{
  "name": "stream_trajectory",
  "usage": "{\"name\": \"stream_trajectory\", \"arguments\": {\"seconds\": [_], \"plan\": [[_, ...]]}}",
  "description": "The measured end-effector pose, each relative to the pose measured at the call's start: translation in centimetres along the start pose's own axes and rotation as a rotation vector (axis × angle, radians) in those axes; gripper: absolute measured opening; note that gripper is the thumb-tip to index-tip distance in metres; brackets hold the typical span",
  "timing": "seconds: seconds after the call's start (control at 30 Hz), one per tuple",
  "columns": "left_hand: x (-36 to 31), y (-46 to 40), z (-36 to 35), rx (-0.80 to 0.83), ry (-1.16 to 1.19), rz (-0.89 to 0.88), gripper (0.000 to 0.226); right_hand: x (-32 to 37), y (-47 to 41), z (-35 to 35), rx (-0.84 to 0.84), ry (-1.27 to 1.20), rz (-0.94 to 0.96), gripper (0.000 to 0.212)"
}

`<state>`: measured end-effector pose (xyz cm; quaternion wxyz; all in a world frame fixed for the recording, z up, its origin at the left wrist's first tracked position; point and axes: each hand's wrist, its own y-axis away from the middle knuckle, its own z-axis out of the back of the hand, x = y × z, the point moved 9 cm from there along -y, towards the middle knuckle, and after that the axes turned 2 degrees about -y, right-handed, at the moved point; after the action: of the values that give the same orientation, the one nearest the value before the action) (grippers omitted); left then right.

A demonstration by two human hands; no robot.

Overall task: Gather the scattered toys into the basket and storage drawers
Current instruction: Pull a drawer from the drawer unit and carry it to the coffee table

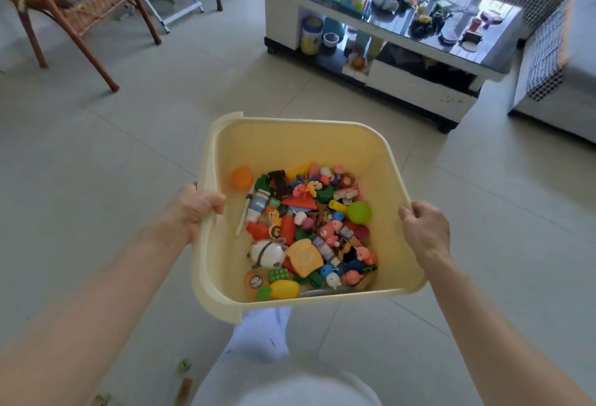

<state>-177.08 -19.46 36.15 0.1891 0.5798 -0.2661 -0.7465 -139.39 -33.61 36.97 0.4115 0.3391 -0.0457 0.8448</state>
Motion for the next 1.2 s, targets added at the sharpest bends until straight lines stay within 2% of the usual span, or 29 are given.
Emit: {"name": "stream_trajectory", "arguments": {"seconds": [0.17,0.37,0.57,0.83,1.07,1.2], "plan": [[-8.7,-9.6,-2.2,0.022,-0.045,-0.012,0.037,5.1,-9.0,-2.0,-0.035,-0.007,-0.073,0.021],[-17.9,-19.0,-3.6,0.046,-0.107,-0.024,0.027,11.3,-17.6,-3.2,-0.090,-0.051,-0.096,0.018],[-25.0,-28.3,-6.5,0.056,-0.141,-0.026,0.035,14.8,-27.9,-5.8,-0.075,-0.068,-0.117,0.019],[-34.0,-40.8,-9.6,-0.051,-0.086,0.039,0.048,23.0,-46.4,-9.1,-0.010,-0.056,-0.046,0.020],[-42.7,-48.9,-9.6,-0.125,0.008,0.037,0.032,33.2,-59.2,-10.4,0.043,-0.009,0.058,0.017],[-47.4,-56.2,-10.0,-0.120,-0.004,0.043,0.038,37.9,-66.1,-13.0,0.049,-0.004,0.070,0.017]]}}
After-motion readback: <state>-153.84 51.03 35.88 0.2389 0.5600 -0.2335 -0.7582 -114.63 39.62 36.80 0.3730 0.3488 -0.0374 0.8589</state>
